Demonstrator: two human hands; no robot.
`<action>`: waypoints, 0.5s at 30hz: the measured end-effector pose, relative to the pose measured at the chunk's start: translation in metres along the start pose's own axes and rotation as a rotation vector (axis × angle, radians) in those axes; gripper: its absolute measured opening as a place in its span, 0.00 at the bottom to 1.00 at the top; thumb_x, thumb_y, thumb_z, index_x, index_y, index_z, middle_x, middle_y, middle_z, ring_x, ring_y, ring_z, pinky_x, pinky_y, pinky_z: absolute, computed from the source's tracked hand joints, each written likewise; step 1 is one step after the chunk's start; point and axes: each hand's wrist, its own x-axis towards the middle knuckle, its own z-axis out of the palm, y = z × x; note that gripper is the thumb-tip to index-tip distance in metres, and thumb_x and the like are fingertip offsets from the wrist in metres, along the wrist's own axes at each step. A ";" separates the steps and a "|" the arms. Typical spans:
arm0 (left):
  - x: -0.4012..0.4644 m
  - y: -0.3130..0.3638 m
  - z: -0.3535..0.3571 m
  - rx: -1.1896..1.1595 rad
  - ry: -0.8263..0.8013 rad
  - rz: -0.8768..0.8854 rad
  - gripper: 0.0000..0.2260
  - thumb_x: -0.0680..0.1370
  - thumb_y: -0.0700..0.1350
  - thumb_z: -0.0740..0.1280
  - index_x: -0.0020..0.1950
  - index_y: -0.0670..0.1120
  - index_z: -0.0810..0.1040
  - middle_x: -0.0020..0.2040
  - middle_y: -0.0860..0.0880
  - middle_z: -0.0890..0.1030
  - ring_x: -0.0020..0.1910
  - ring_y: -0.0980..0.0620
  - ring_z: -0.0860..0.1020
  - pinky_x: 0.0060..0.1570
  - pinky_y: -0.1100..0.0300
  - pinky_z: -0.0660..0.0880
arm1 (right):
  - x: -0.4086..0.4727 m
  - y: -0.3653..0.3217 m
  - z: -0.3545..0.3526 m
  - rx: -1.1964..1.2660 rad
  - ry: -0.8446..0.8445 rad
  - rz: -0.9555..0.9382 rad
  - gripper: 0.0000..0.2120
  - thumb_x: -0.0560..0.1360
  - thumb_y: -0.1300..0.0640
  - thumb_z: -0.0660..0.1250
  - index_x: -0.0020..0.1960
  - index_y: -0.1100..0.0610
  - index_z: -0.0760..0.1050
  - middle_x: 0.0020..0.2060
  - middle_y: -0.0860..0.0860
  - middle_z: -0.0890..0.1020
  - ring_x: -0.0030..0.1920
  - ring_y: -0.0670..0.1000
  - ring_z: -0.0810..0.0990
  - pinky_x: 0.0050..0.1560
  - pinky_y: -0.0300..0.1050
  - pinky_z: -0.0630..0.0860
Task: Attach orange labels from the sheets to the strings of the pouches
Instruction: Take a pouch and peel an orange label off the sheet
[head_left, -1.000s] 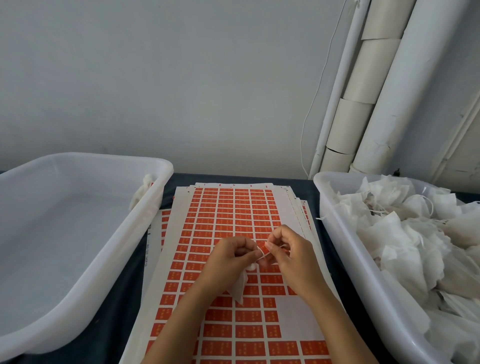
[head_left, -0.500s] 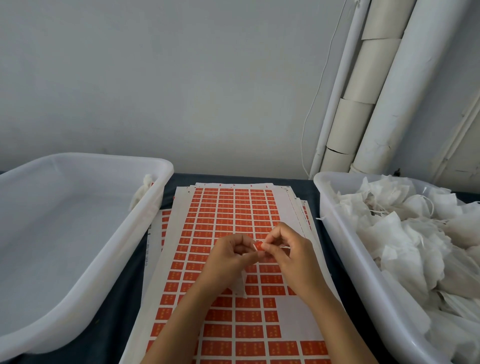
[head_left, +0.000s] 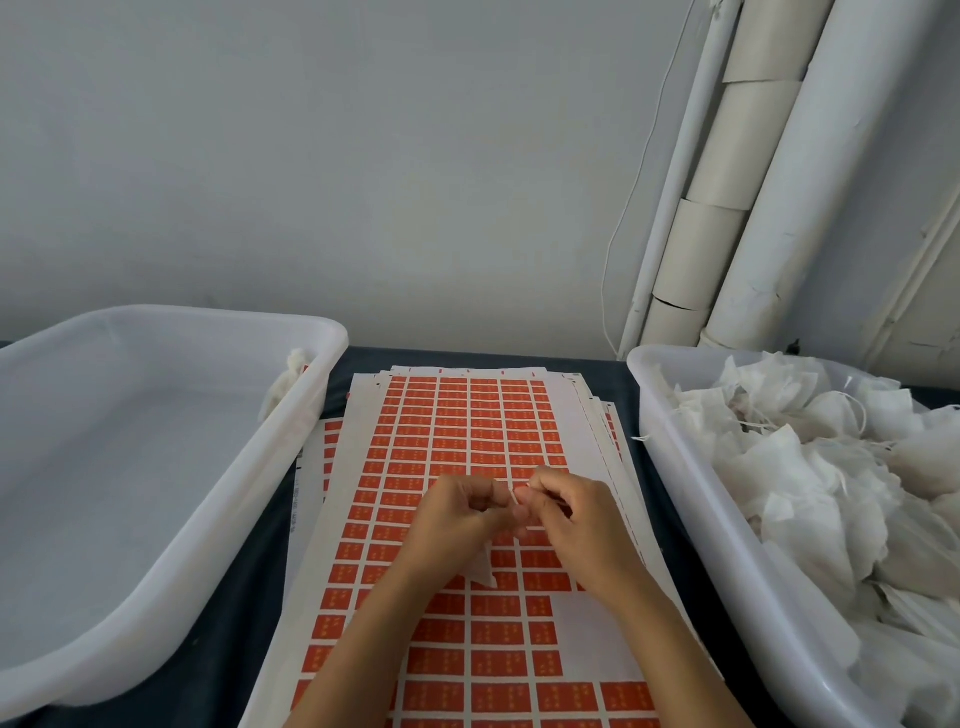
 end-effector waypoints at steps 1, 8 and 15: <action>0.000 0.000 0.001 0.012 -0.006 0.005 0.06 0.75 0.41 0.69 0.39 0.49 0.83 0.35 0.53 0.84 0.37 0.55 0.82 0.40 0.66 0.78 | 0.000 0.001 0.000 0.002 0.006 -0.010 0.09 0.77 0.54 0.64 0.38 0.48 0.72 0.36 0.43 0.79 0.39 0.45 0.79 0.44 0.30 0.76; 0.002 0.001 0.000 -0.051 -0.060 0.024 0.12 0.77 0.38 0.66 0.35 0.50 0.78 0.29 0.56 0.78 0.30 0.62 0.75 0.34 0.71 0.72 | 0.000 0.002 0.004 0.027 0.003 -0.022 0.10 0.78 0.55 0.61 0.39 0.47 0.70 0.37 0.42 0.78 0.41 0.44 0.79 0.43 0.27 0.74; 0.000 -0.001 -0.005 0.052 -0.074 -0.026 0.13 0.81 0.43 0.60 0.39 0.54 0.77 0.36 0.58 0.80 0.38 0.62 0.78 0.42 0.67 0.74 | -0.002 0.005 0.000 0.247 -0.021 0.051 0.08 0.79 0.53 0.59 0.44 0.50 0.74 0.42 0.43 0.81 0.45 0.42 0.80 0.47 0.30 0.76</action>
